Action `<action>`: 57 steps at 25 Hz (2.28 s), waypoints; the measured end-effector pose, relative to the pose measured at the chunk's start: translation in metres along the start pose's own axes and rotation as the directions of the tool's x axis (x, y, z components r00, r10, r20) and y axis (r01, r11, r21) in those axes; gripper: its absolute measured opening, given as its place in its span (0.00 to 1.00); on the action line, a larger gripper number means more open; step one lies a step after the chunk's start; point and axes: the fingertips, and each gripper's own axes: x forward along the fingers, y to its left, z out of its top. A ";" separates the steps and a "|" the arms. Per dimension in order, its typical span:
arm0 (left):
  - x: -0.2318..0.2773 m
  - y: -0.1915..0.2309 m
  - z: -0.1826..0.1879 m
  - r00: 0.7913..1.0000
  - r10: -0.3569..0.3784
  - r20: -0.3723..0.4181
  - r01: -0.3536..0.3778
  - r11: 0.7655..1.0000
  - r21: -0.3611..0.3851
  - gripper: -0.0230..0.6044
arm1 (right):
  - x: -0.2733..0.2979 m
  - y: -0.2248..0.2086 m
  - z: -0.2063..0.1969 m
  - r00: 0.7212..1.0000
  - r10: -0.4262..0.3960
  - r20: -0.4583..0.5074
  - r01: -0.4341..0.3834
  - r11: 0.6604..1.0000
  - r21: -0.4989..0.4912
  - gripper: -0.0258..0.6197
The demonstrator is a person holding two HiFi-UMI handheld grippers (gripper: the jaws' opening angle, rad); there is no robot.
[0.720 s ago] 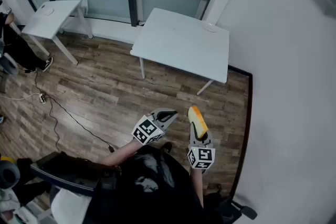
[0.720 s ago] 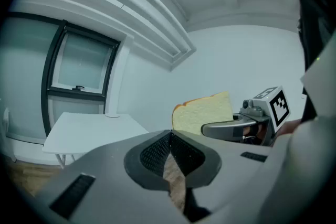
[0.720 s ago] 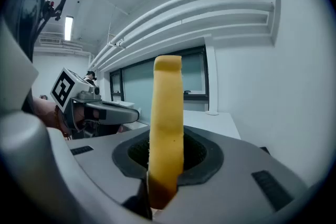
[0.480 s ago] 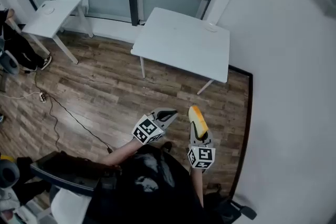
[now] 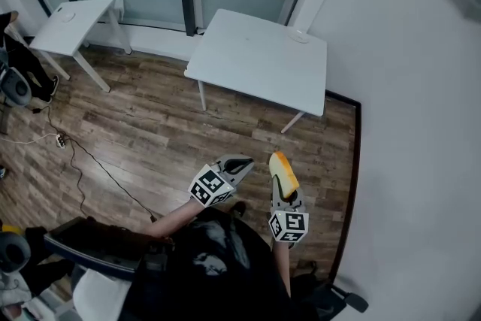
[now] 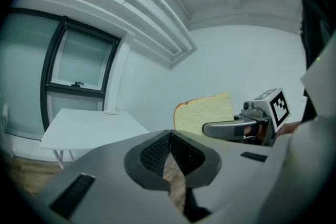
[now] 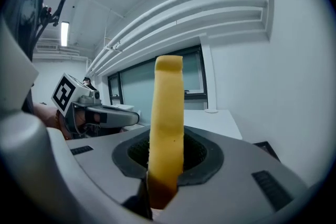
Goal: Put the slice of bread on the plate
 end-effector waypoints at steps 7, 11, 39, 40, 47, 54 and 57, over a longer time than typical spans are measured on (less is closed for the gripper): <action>0.027 -0.011 0.001 1.000 -0.022 -0.007 0.022 1.000 -0.009 0.04 | -0.010 -0.030 -0.009 1.000 -0.025 -0.016 0.025 0.999 0.032 0.19; 0.049 -0.018 0.006 1.000 -0.026 -0.005 0.026 1.000 -0.004 0.04 | -0.012 -0.052 -0.013 1.000 -0.017 -0.017 0.018 0.999 0.051 0.19; 0.134 0.165 0.063 0.997 -0.074 -0.022 0.074 0.997 0.005 0.05 | 0.195 -0.096 0.051 0.999 0.034 -0.037 -0.030 0.996 0.084 0.19; 0.136 0.172 0.063 0.997 -0.074 -0.026 0.073 0.997 -0.004 0.05 | 0.202 -0.096 0.051 0.998 0.037 -0.044 -0.034 0.996 0.087 0.19; 0.176 0.200 0.063 0.996 -0.076 -0.050 0.073 0.996 -0.054 0.04 | 0.253 -0.128 0.059 0.994 0.081 -0.080 -0.074 0.994 0.083 0.19; 0.241 0.240 0.097 0.999 -0.017 -0.047 0.014 0.997 -0.069 0.04 | 0.297 -0.192 0.089 0.989 0.133 -0.067 -0.128 0.989 0.077 0.19; 0.266 0.253 0.102 0.998 0.010 -0.055 -0.014 0.998 -0.065 0.04 | 0.313 -0.217 0.094 0.984 0.163 -0.077 -0.158 0.986 0.059 0.19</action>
